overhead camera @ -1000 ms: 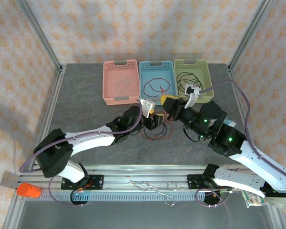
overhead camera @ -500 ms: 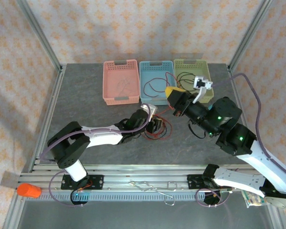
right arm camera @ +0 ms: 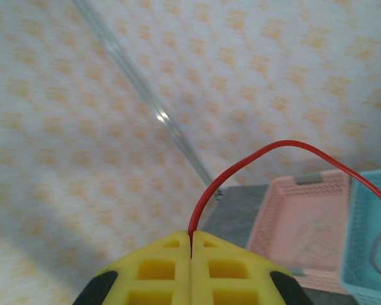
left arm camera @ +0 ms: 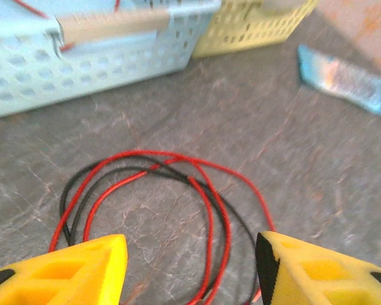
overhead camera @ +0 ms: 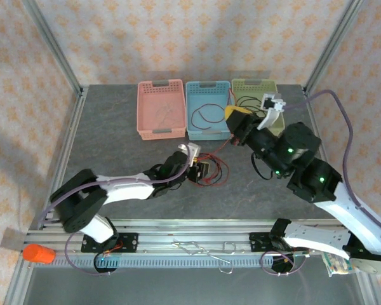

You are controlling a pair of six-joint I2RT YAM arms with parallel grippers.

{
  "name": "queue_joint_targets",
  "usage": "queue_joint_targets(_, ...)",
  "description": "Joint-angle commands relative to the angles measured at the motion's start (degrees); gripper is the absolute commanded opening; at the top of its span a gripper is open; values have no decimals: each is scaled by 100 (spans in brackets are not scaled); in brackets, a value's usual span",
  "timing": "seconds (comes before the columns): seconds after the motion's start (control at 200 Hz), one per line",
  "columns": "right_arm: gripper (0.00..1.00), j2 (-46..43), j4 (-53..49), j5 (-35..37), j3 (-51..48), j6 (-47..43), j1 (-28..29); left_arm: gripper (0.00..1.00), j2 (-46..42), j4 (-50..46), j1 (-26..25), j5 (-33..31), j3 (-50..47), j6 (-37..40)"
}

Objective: Untangle the cables

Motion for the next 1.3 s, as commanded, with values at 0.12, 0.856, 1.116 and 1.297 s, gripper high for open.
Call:
queue_joint_targets(0.12, 0, 611, -543, 1431, 374, 18, -314, 58, -1198, 314, -17, -597, -729, -543)
queue_joint_targets(0.856, 0, 3032, 239, -491, 1428, -149, -2342, 62, -1538, -373, 1455, 409, 586, -401)
queue_joint_targets(1.116, 0, 3980, 141, -763, 2053, -275, -2606, 61, -1065, -549, 1555, 92, 1143, -230)
queue_joint_targets(1.297, 0, 4497, 220, -967, 2287, -307, -2712, 56, -783, -518, 1725, 31, 1345, -230)
